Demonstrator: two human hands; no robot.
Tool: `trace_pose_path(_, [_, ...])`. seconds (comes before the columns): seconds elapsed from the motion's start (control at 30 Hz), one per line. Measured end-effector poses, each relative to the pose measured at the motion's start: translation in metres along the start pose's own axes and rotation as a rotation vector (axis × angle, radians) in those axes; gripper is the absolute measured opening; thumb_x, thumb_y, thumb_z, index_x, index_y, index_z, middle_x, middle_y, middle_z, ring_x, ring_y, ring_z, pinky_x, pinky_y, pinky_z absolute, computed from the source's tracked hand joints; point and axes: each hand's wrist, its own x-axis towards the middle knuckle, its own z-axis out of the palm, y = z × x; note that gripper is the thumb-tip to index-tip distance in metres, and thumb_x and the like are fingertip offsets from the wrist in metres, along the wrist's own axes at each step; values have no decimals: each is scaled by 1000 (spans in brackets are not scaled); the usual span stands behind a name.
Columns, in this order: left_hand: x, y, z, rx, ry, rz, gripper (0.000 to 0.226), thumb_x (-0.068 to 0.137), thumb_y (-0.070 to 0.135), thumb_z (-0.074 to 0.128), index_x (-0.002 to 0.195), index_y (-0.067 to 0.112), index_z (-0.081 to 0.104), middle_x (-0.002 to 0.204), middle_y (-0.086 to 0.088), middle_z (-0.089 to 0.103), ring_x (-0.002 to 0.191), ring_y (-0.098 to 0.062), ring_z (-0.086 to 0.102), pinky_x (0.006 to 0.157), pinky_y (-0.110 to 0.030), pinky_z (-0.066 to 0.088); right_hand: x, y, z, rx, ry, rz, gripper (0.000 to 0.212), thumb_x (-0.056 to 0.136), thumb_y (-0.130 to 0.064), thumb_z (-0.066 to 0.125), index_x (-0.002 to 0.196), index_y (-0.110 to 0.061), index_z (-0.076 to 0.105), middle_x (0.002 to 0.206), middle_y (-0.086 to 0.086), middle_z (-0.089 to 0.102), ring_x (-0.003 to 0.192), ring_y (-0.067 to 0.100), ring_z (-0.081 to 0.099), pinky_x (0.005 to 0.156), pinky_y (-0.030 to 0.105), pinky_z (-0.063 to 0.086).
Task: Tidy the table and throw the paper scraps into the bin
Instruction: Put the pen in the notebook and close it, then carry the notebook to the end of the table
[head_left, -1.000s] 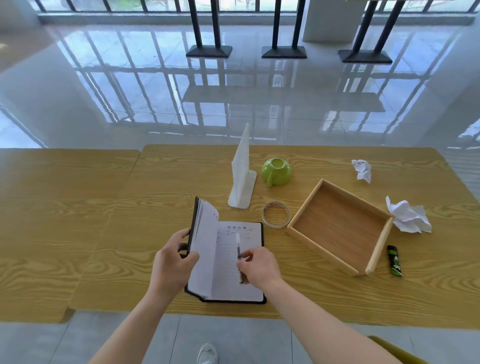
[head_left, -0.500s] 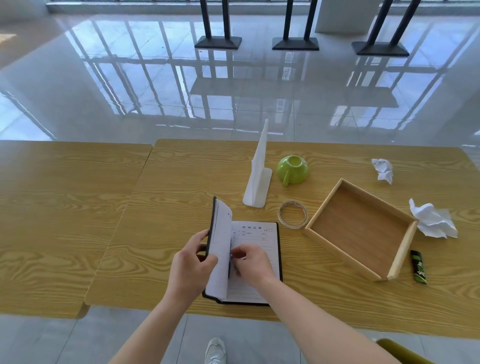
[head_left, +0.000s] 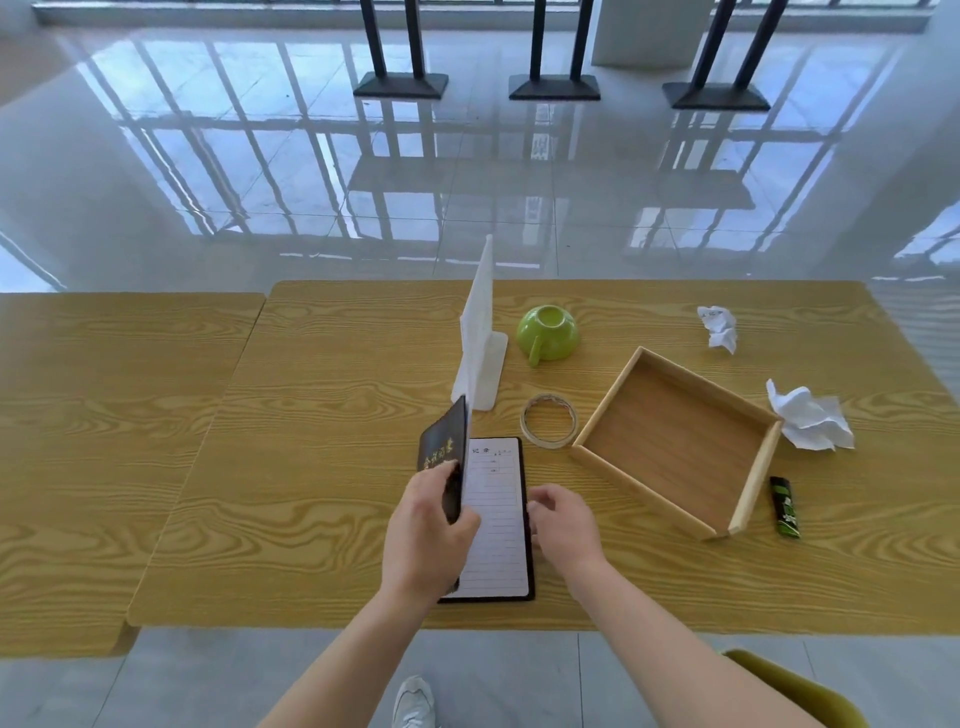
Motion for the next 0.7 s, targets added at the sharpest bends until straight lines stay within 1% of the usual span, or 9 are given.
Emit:
trace_pose_path(0.07, [-2, 4, 15, 33, -31, 20, 58, 84, 25, 66, 139, 16, 49, 134, 4, 54, 124, -11, 49, 98, -22, 38, 2, 1, -5, 22, -26, 33, 24, 99, -27, 50, 115, -20, 66, 110, -1, 69, 103, 20, 64, 93, 47, 54])
trace_pose_path(0.17, [-5, 4, 35, 103, -78, 55, 57, 88, 38, 61, 141, 21, 46, 140, 5, 48, 129, -14, 44, 104, -31, 39, 4, 0, -8, 142, -35, 69, 30, 100, -33, 47, 89, -17, 70, 92, 5, 72, 86, 24, 68, 85, 52, 57])
trace_pose_path(0.27, [-8, -5, 52, 255, -180, 54, 51, 94, 57, 42, 141, 38, 44, 153, 6, 36, 145, -17, 23, 116, -49, 23, 6, -1, -10, 205, -39, 95, 49, 98, -49, 47, 86, -6, 68, 88, 8, 70, 83, 26, 66, 85, 50, 57])
trace_pose_path(0.33, [-12, -16, 57, 369, -237, 60, 47, 96, 58, 31, 140, 47, 40, 158, 11, 26, 149, -18, 8, 117, -59, 10, 8, 0, -12, 149, -56, 74, 55, 94, -59, 47, 80, -9, 66, 82, 3, 67, 77, 21, 61, 84, 47, 53])
trace_pose_path(0.43, [-15, -31, 57, 559, -299, 158, 46, 97, 51, 35, 143, 51, 31, 161, 12, 17, 150, -27, -2, 114, -67, 6, 11, -1, -10, -50, -100, 0, 42, 90, -55, 57, 106, -18, 71, 105, -2, 71, 99, 18, 64, 93, 43, 52])
trace_pose_path(0.5, [-12, -37, 55, 576, -340, 198, 48, 96, 46, 44, 142, 51, 32, 162, 12, 16, 150, -30, -2, 113, -67, 8, 12, -5, -7, -232, -78, -52, 45, 88, -44, 65, 123, -15, 64, 120, 0, 66, 110, 19, 60, 92, 32, 48])
trace_pose_path(0.57, [-9, -39, 50, 477, -303, 204, 44, 92, 39, 56, 136, 44, 47, 157, 8, 28, 148, -31, 10, 114, -61, 18, 13, -8, -1, -384, -40, -102, 40, 86, -39, 69, 119, -16, 64, 117, 1, 66, 106, 19, 60, 85, 30, 48])
trace_pose_path(0.63, [-5, -45, 44, 339, -148, 171, 42, 86, 28, 69, 127, 27, 62, 143, -3, 47, 139, -32, 32, 112, -46, 30, 15, -10, 3, -463, -19, -116, 38, 85, -37, 71, 117, -17, 65, 115, 1, 66, 106, 21, 61, 86, 33, 50])
trace_pose_path(0.7, [-3, -53, 38, 274, -29, 39, 50, 83, 25, 73, 131, 17, 59, 132, -7, 50, 128, -28, 42, 107, -36, 36, 16, -10, 6, -499, -1, -105, 40, 85, -35, 72, 120, -16, 64, 117, 2, 65, 108, 22, 61, 89, 35, 51])
